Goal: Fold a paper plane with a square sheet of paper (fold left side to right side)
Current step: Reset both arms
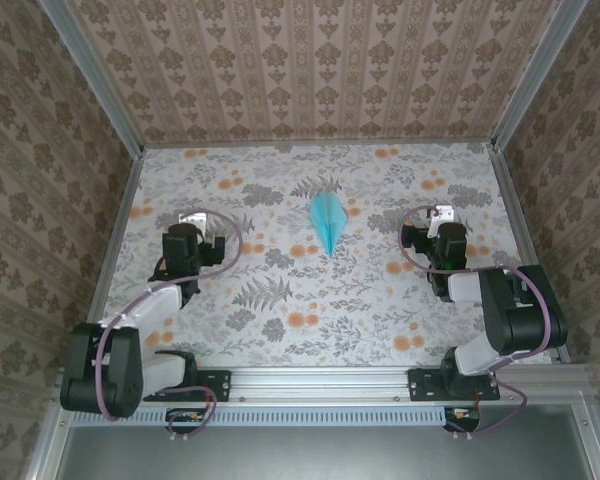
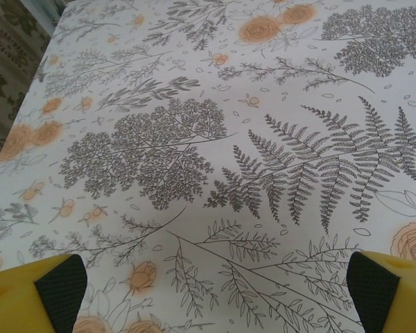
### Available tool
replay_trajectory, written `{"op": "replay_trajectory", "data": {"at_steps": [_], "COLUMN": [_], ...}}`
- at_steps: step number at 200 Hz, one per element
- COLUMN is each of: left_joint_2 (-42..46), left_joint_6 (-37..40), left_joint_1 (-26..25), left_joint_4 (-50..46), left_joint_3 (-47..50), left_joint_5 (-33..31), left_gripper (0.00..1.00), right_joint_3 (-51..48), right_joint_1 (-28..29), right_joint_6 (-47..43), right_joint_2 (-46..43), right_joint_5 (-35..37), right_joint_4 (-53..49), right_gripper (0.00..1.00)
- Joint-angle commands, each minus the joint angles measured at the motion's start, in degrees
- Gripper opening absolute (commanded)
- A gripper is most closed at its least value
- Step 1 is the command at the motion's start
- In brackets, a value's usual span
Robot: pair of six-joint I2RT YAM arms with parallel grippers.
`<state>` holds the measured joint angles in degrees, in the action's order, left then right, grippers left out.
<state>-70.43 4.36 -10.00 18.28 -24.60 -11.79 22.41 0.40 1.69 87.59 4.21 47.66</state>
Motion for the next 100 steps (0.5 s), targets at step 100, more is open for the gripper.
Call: {"op": "replay_trajectory", "data": {"at_steps": [100], "left_joint_2": [-17.20], "left_joint_6": [0.83], "left_joint_1": [9.64], "left_joint_4": [35.87], "left_joint_3": [4.47], "left_joint_5": [19.04], "left_gripper": [1.00], "right_joint_3": [0.84], "right_joint_1": [0.31], "right_joint_6": [0.44], "right_joint_2": [0.03], "right_joint_5": [-0.41], "right_joint_4": [1.38], "right_gripper": [1.00]}}
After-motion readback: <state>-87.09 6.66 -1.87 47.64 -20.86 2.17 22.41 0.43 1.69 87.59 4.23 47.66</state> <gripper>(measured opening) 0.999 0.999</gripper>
